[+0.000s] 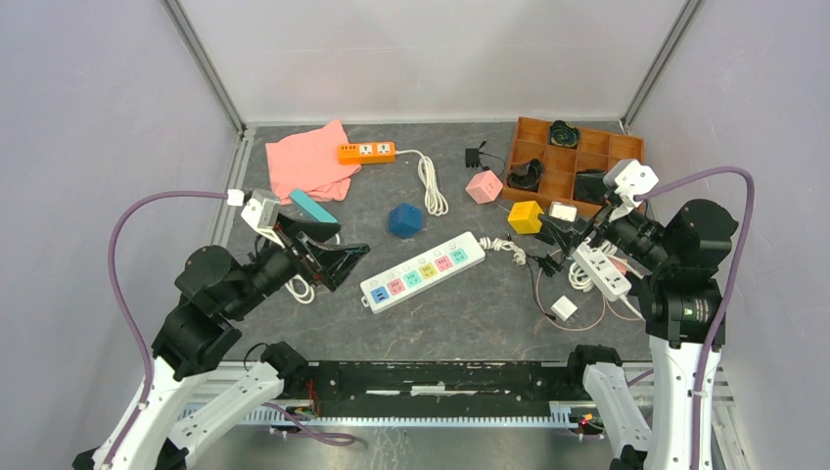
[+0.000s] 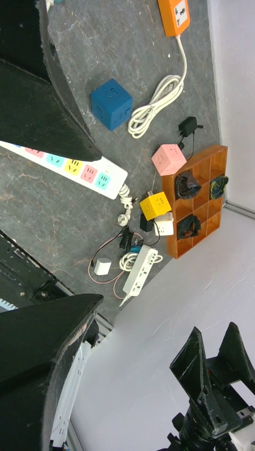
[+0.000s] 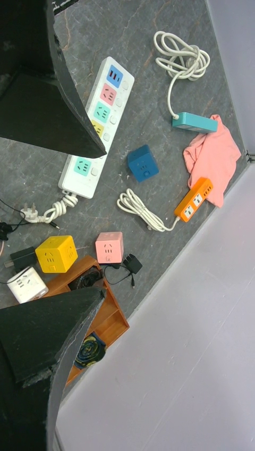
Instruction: Pull the plug off the socket
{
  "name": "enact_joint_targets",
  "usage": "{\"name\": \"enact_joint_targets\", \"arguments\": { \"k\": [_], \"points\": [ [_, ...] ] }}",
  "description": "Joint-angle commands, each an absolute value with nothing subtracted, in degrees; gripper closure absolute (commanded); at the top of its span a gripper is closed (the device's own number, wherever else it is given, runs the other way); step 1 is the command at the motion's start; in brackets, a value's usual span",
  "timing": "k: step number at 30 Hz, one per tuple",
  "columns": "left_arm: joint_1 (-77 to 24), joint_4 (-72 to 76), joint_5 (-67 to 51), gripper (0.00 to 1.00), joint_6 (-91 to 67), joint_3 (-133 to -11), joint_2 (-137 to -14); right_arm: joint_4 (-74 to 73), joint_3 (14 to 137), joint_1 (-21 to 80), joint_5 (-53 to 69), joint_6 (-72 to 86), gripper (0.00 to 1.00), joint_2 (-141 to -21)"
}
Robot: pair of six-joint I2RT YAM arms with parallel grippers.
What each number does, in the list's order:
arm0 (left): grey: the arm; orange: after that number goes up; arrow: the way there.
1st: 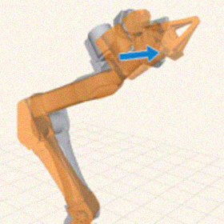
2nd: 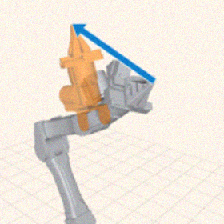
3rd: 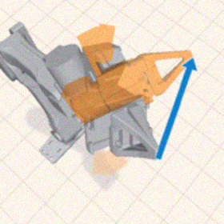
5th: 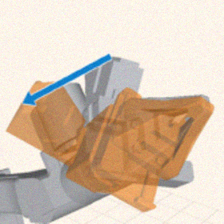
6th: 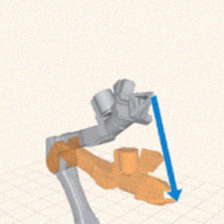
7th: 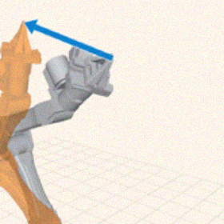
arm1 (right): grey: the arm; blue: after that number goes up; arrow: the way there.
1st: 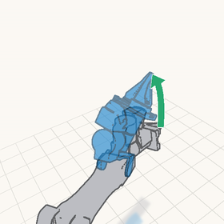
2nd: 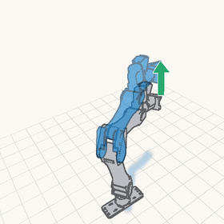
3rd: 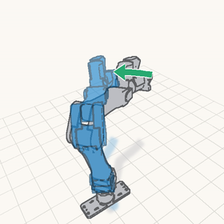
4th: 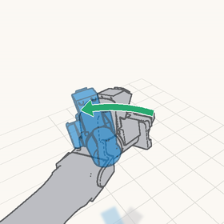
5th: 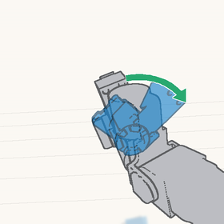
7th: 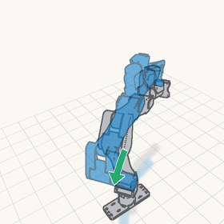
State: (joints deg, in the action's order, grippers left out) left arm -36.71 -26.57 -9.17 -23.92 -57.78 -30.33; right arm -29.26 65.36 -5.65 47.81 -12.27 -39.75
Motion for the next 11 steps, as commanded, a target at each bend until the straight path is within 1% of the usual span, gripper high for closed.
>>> {"name": "enact_joint_targets", "arguments": {
  "k": [1,11],
  "points": [
    [-36.5,-25.6,-9.1,0.0,-23.0,-57.9,-30.1,-28.3,67.7,-5.8,48.3,-12.6,0.02,-39.7],
    [-36.5,-25.6,-9.1,0.0,-22.9,-57.8,-30.4,-28.3,67.3,-5.9,48.6,-13.3,0.02,-39.6]
  ]
}}
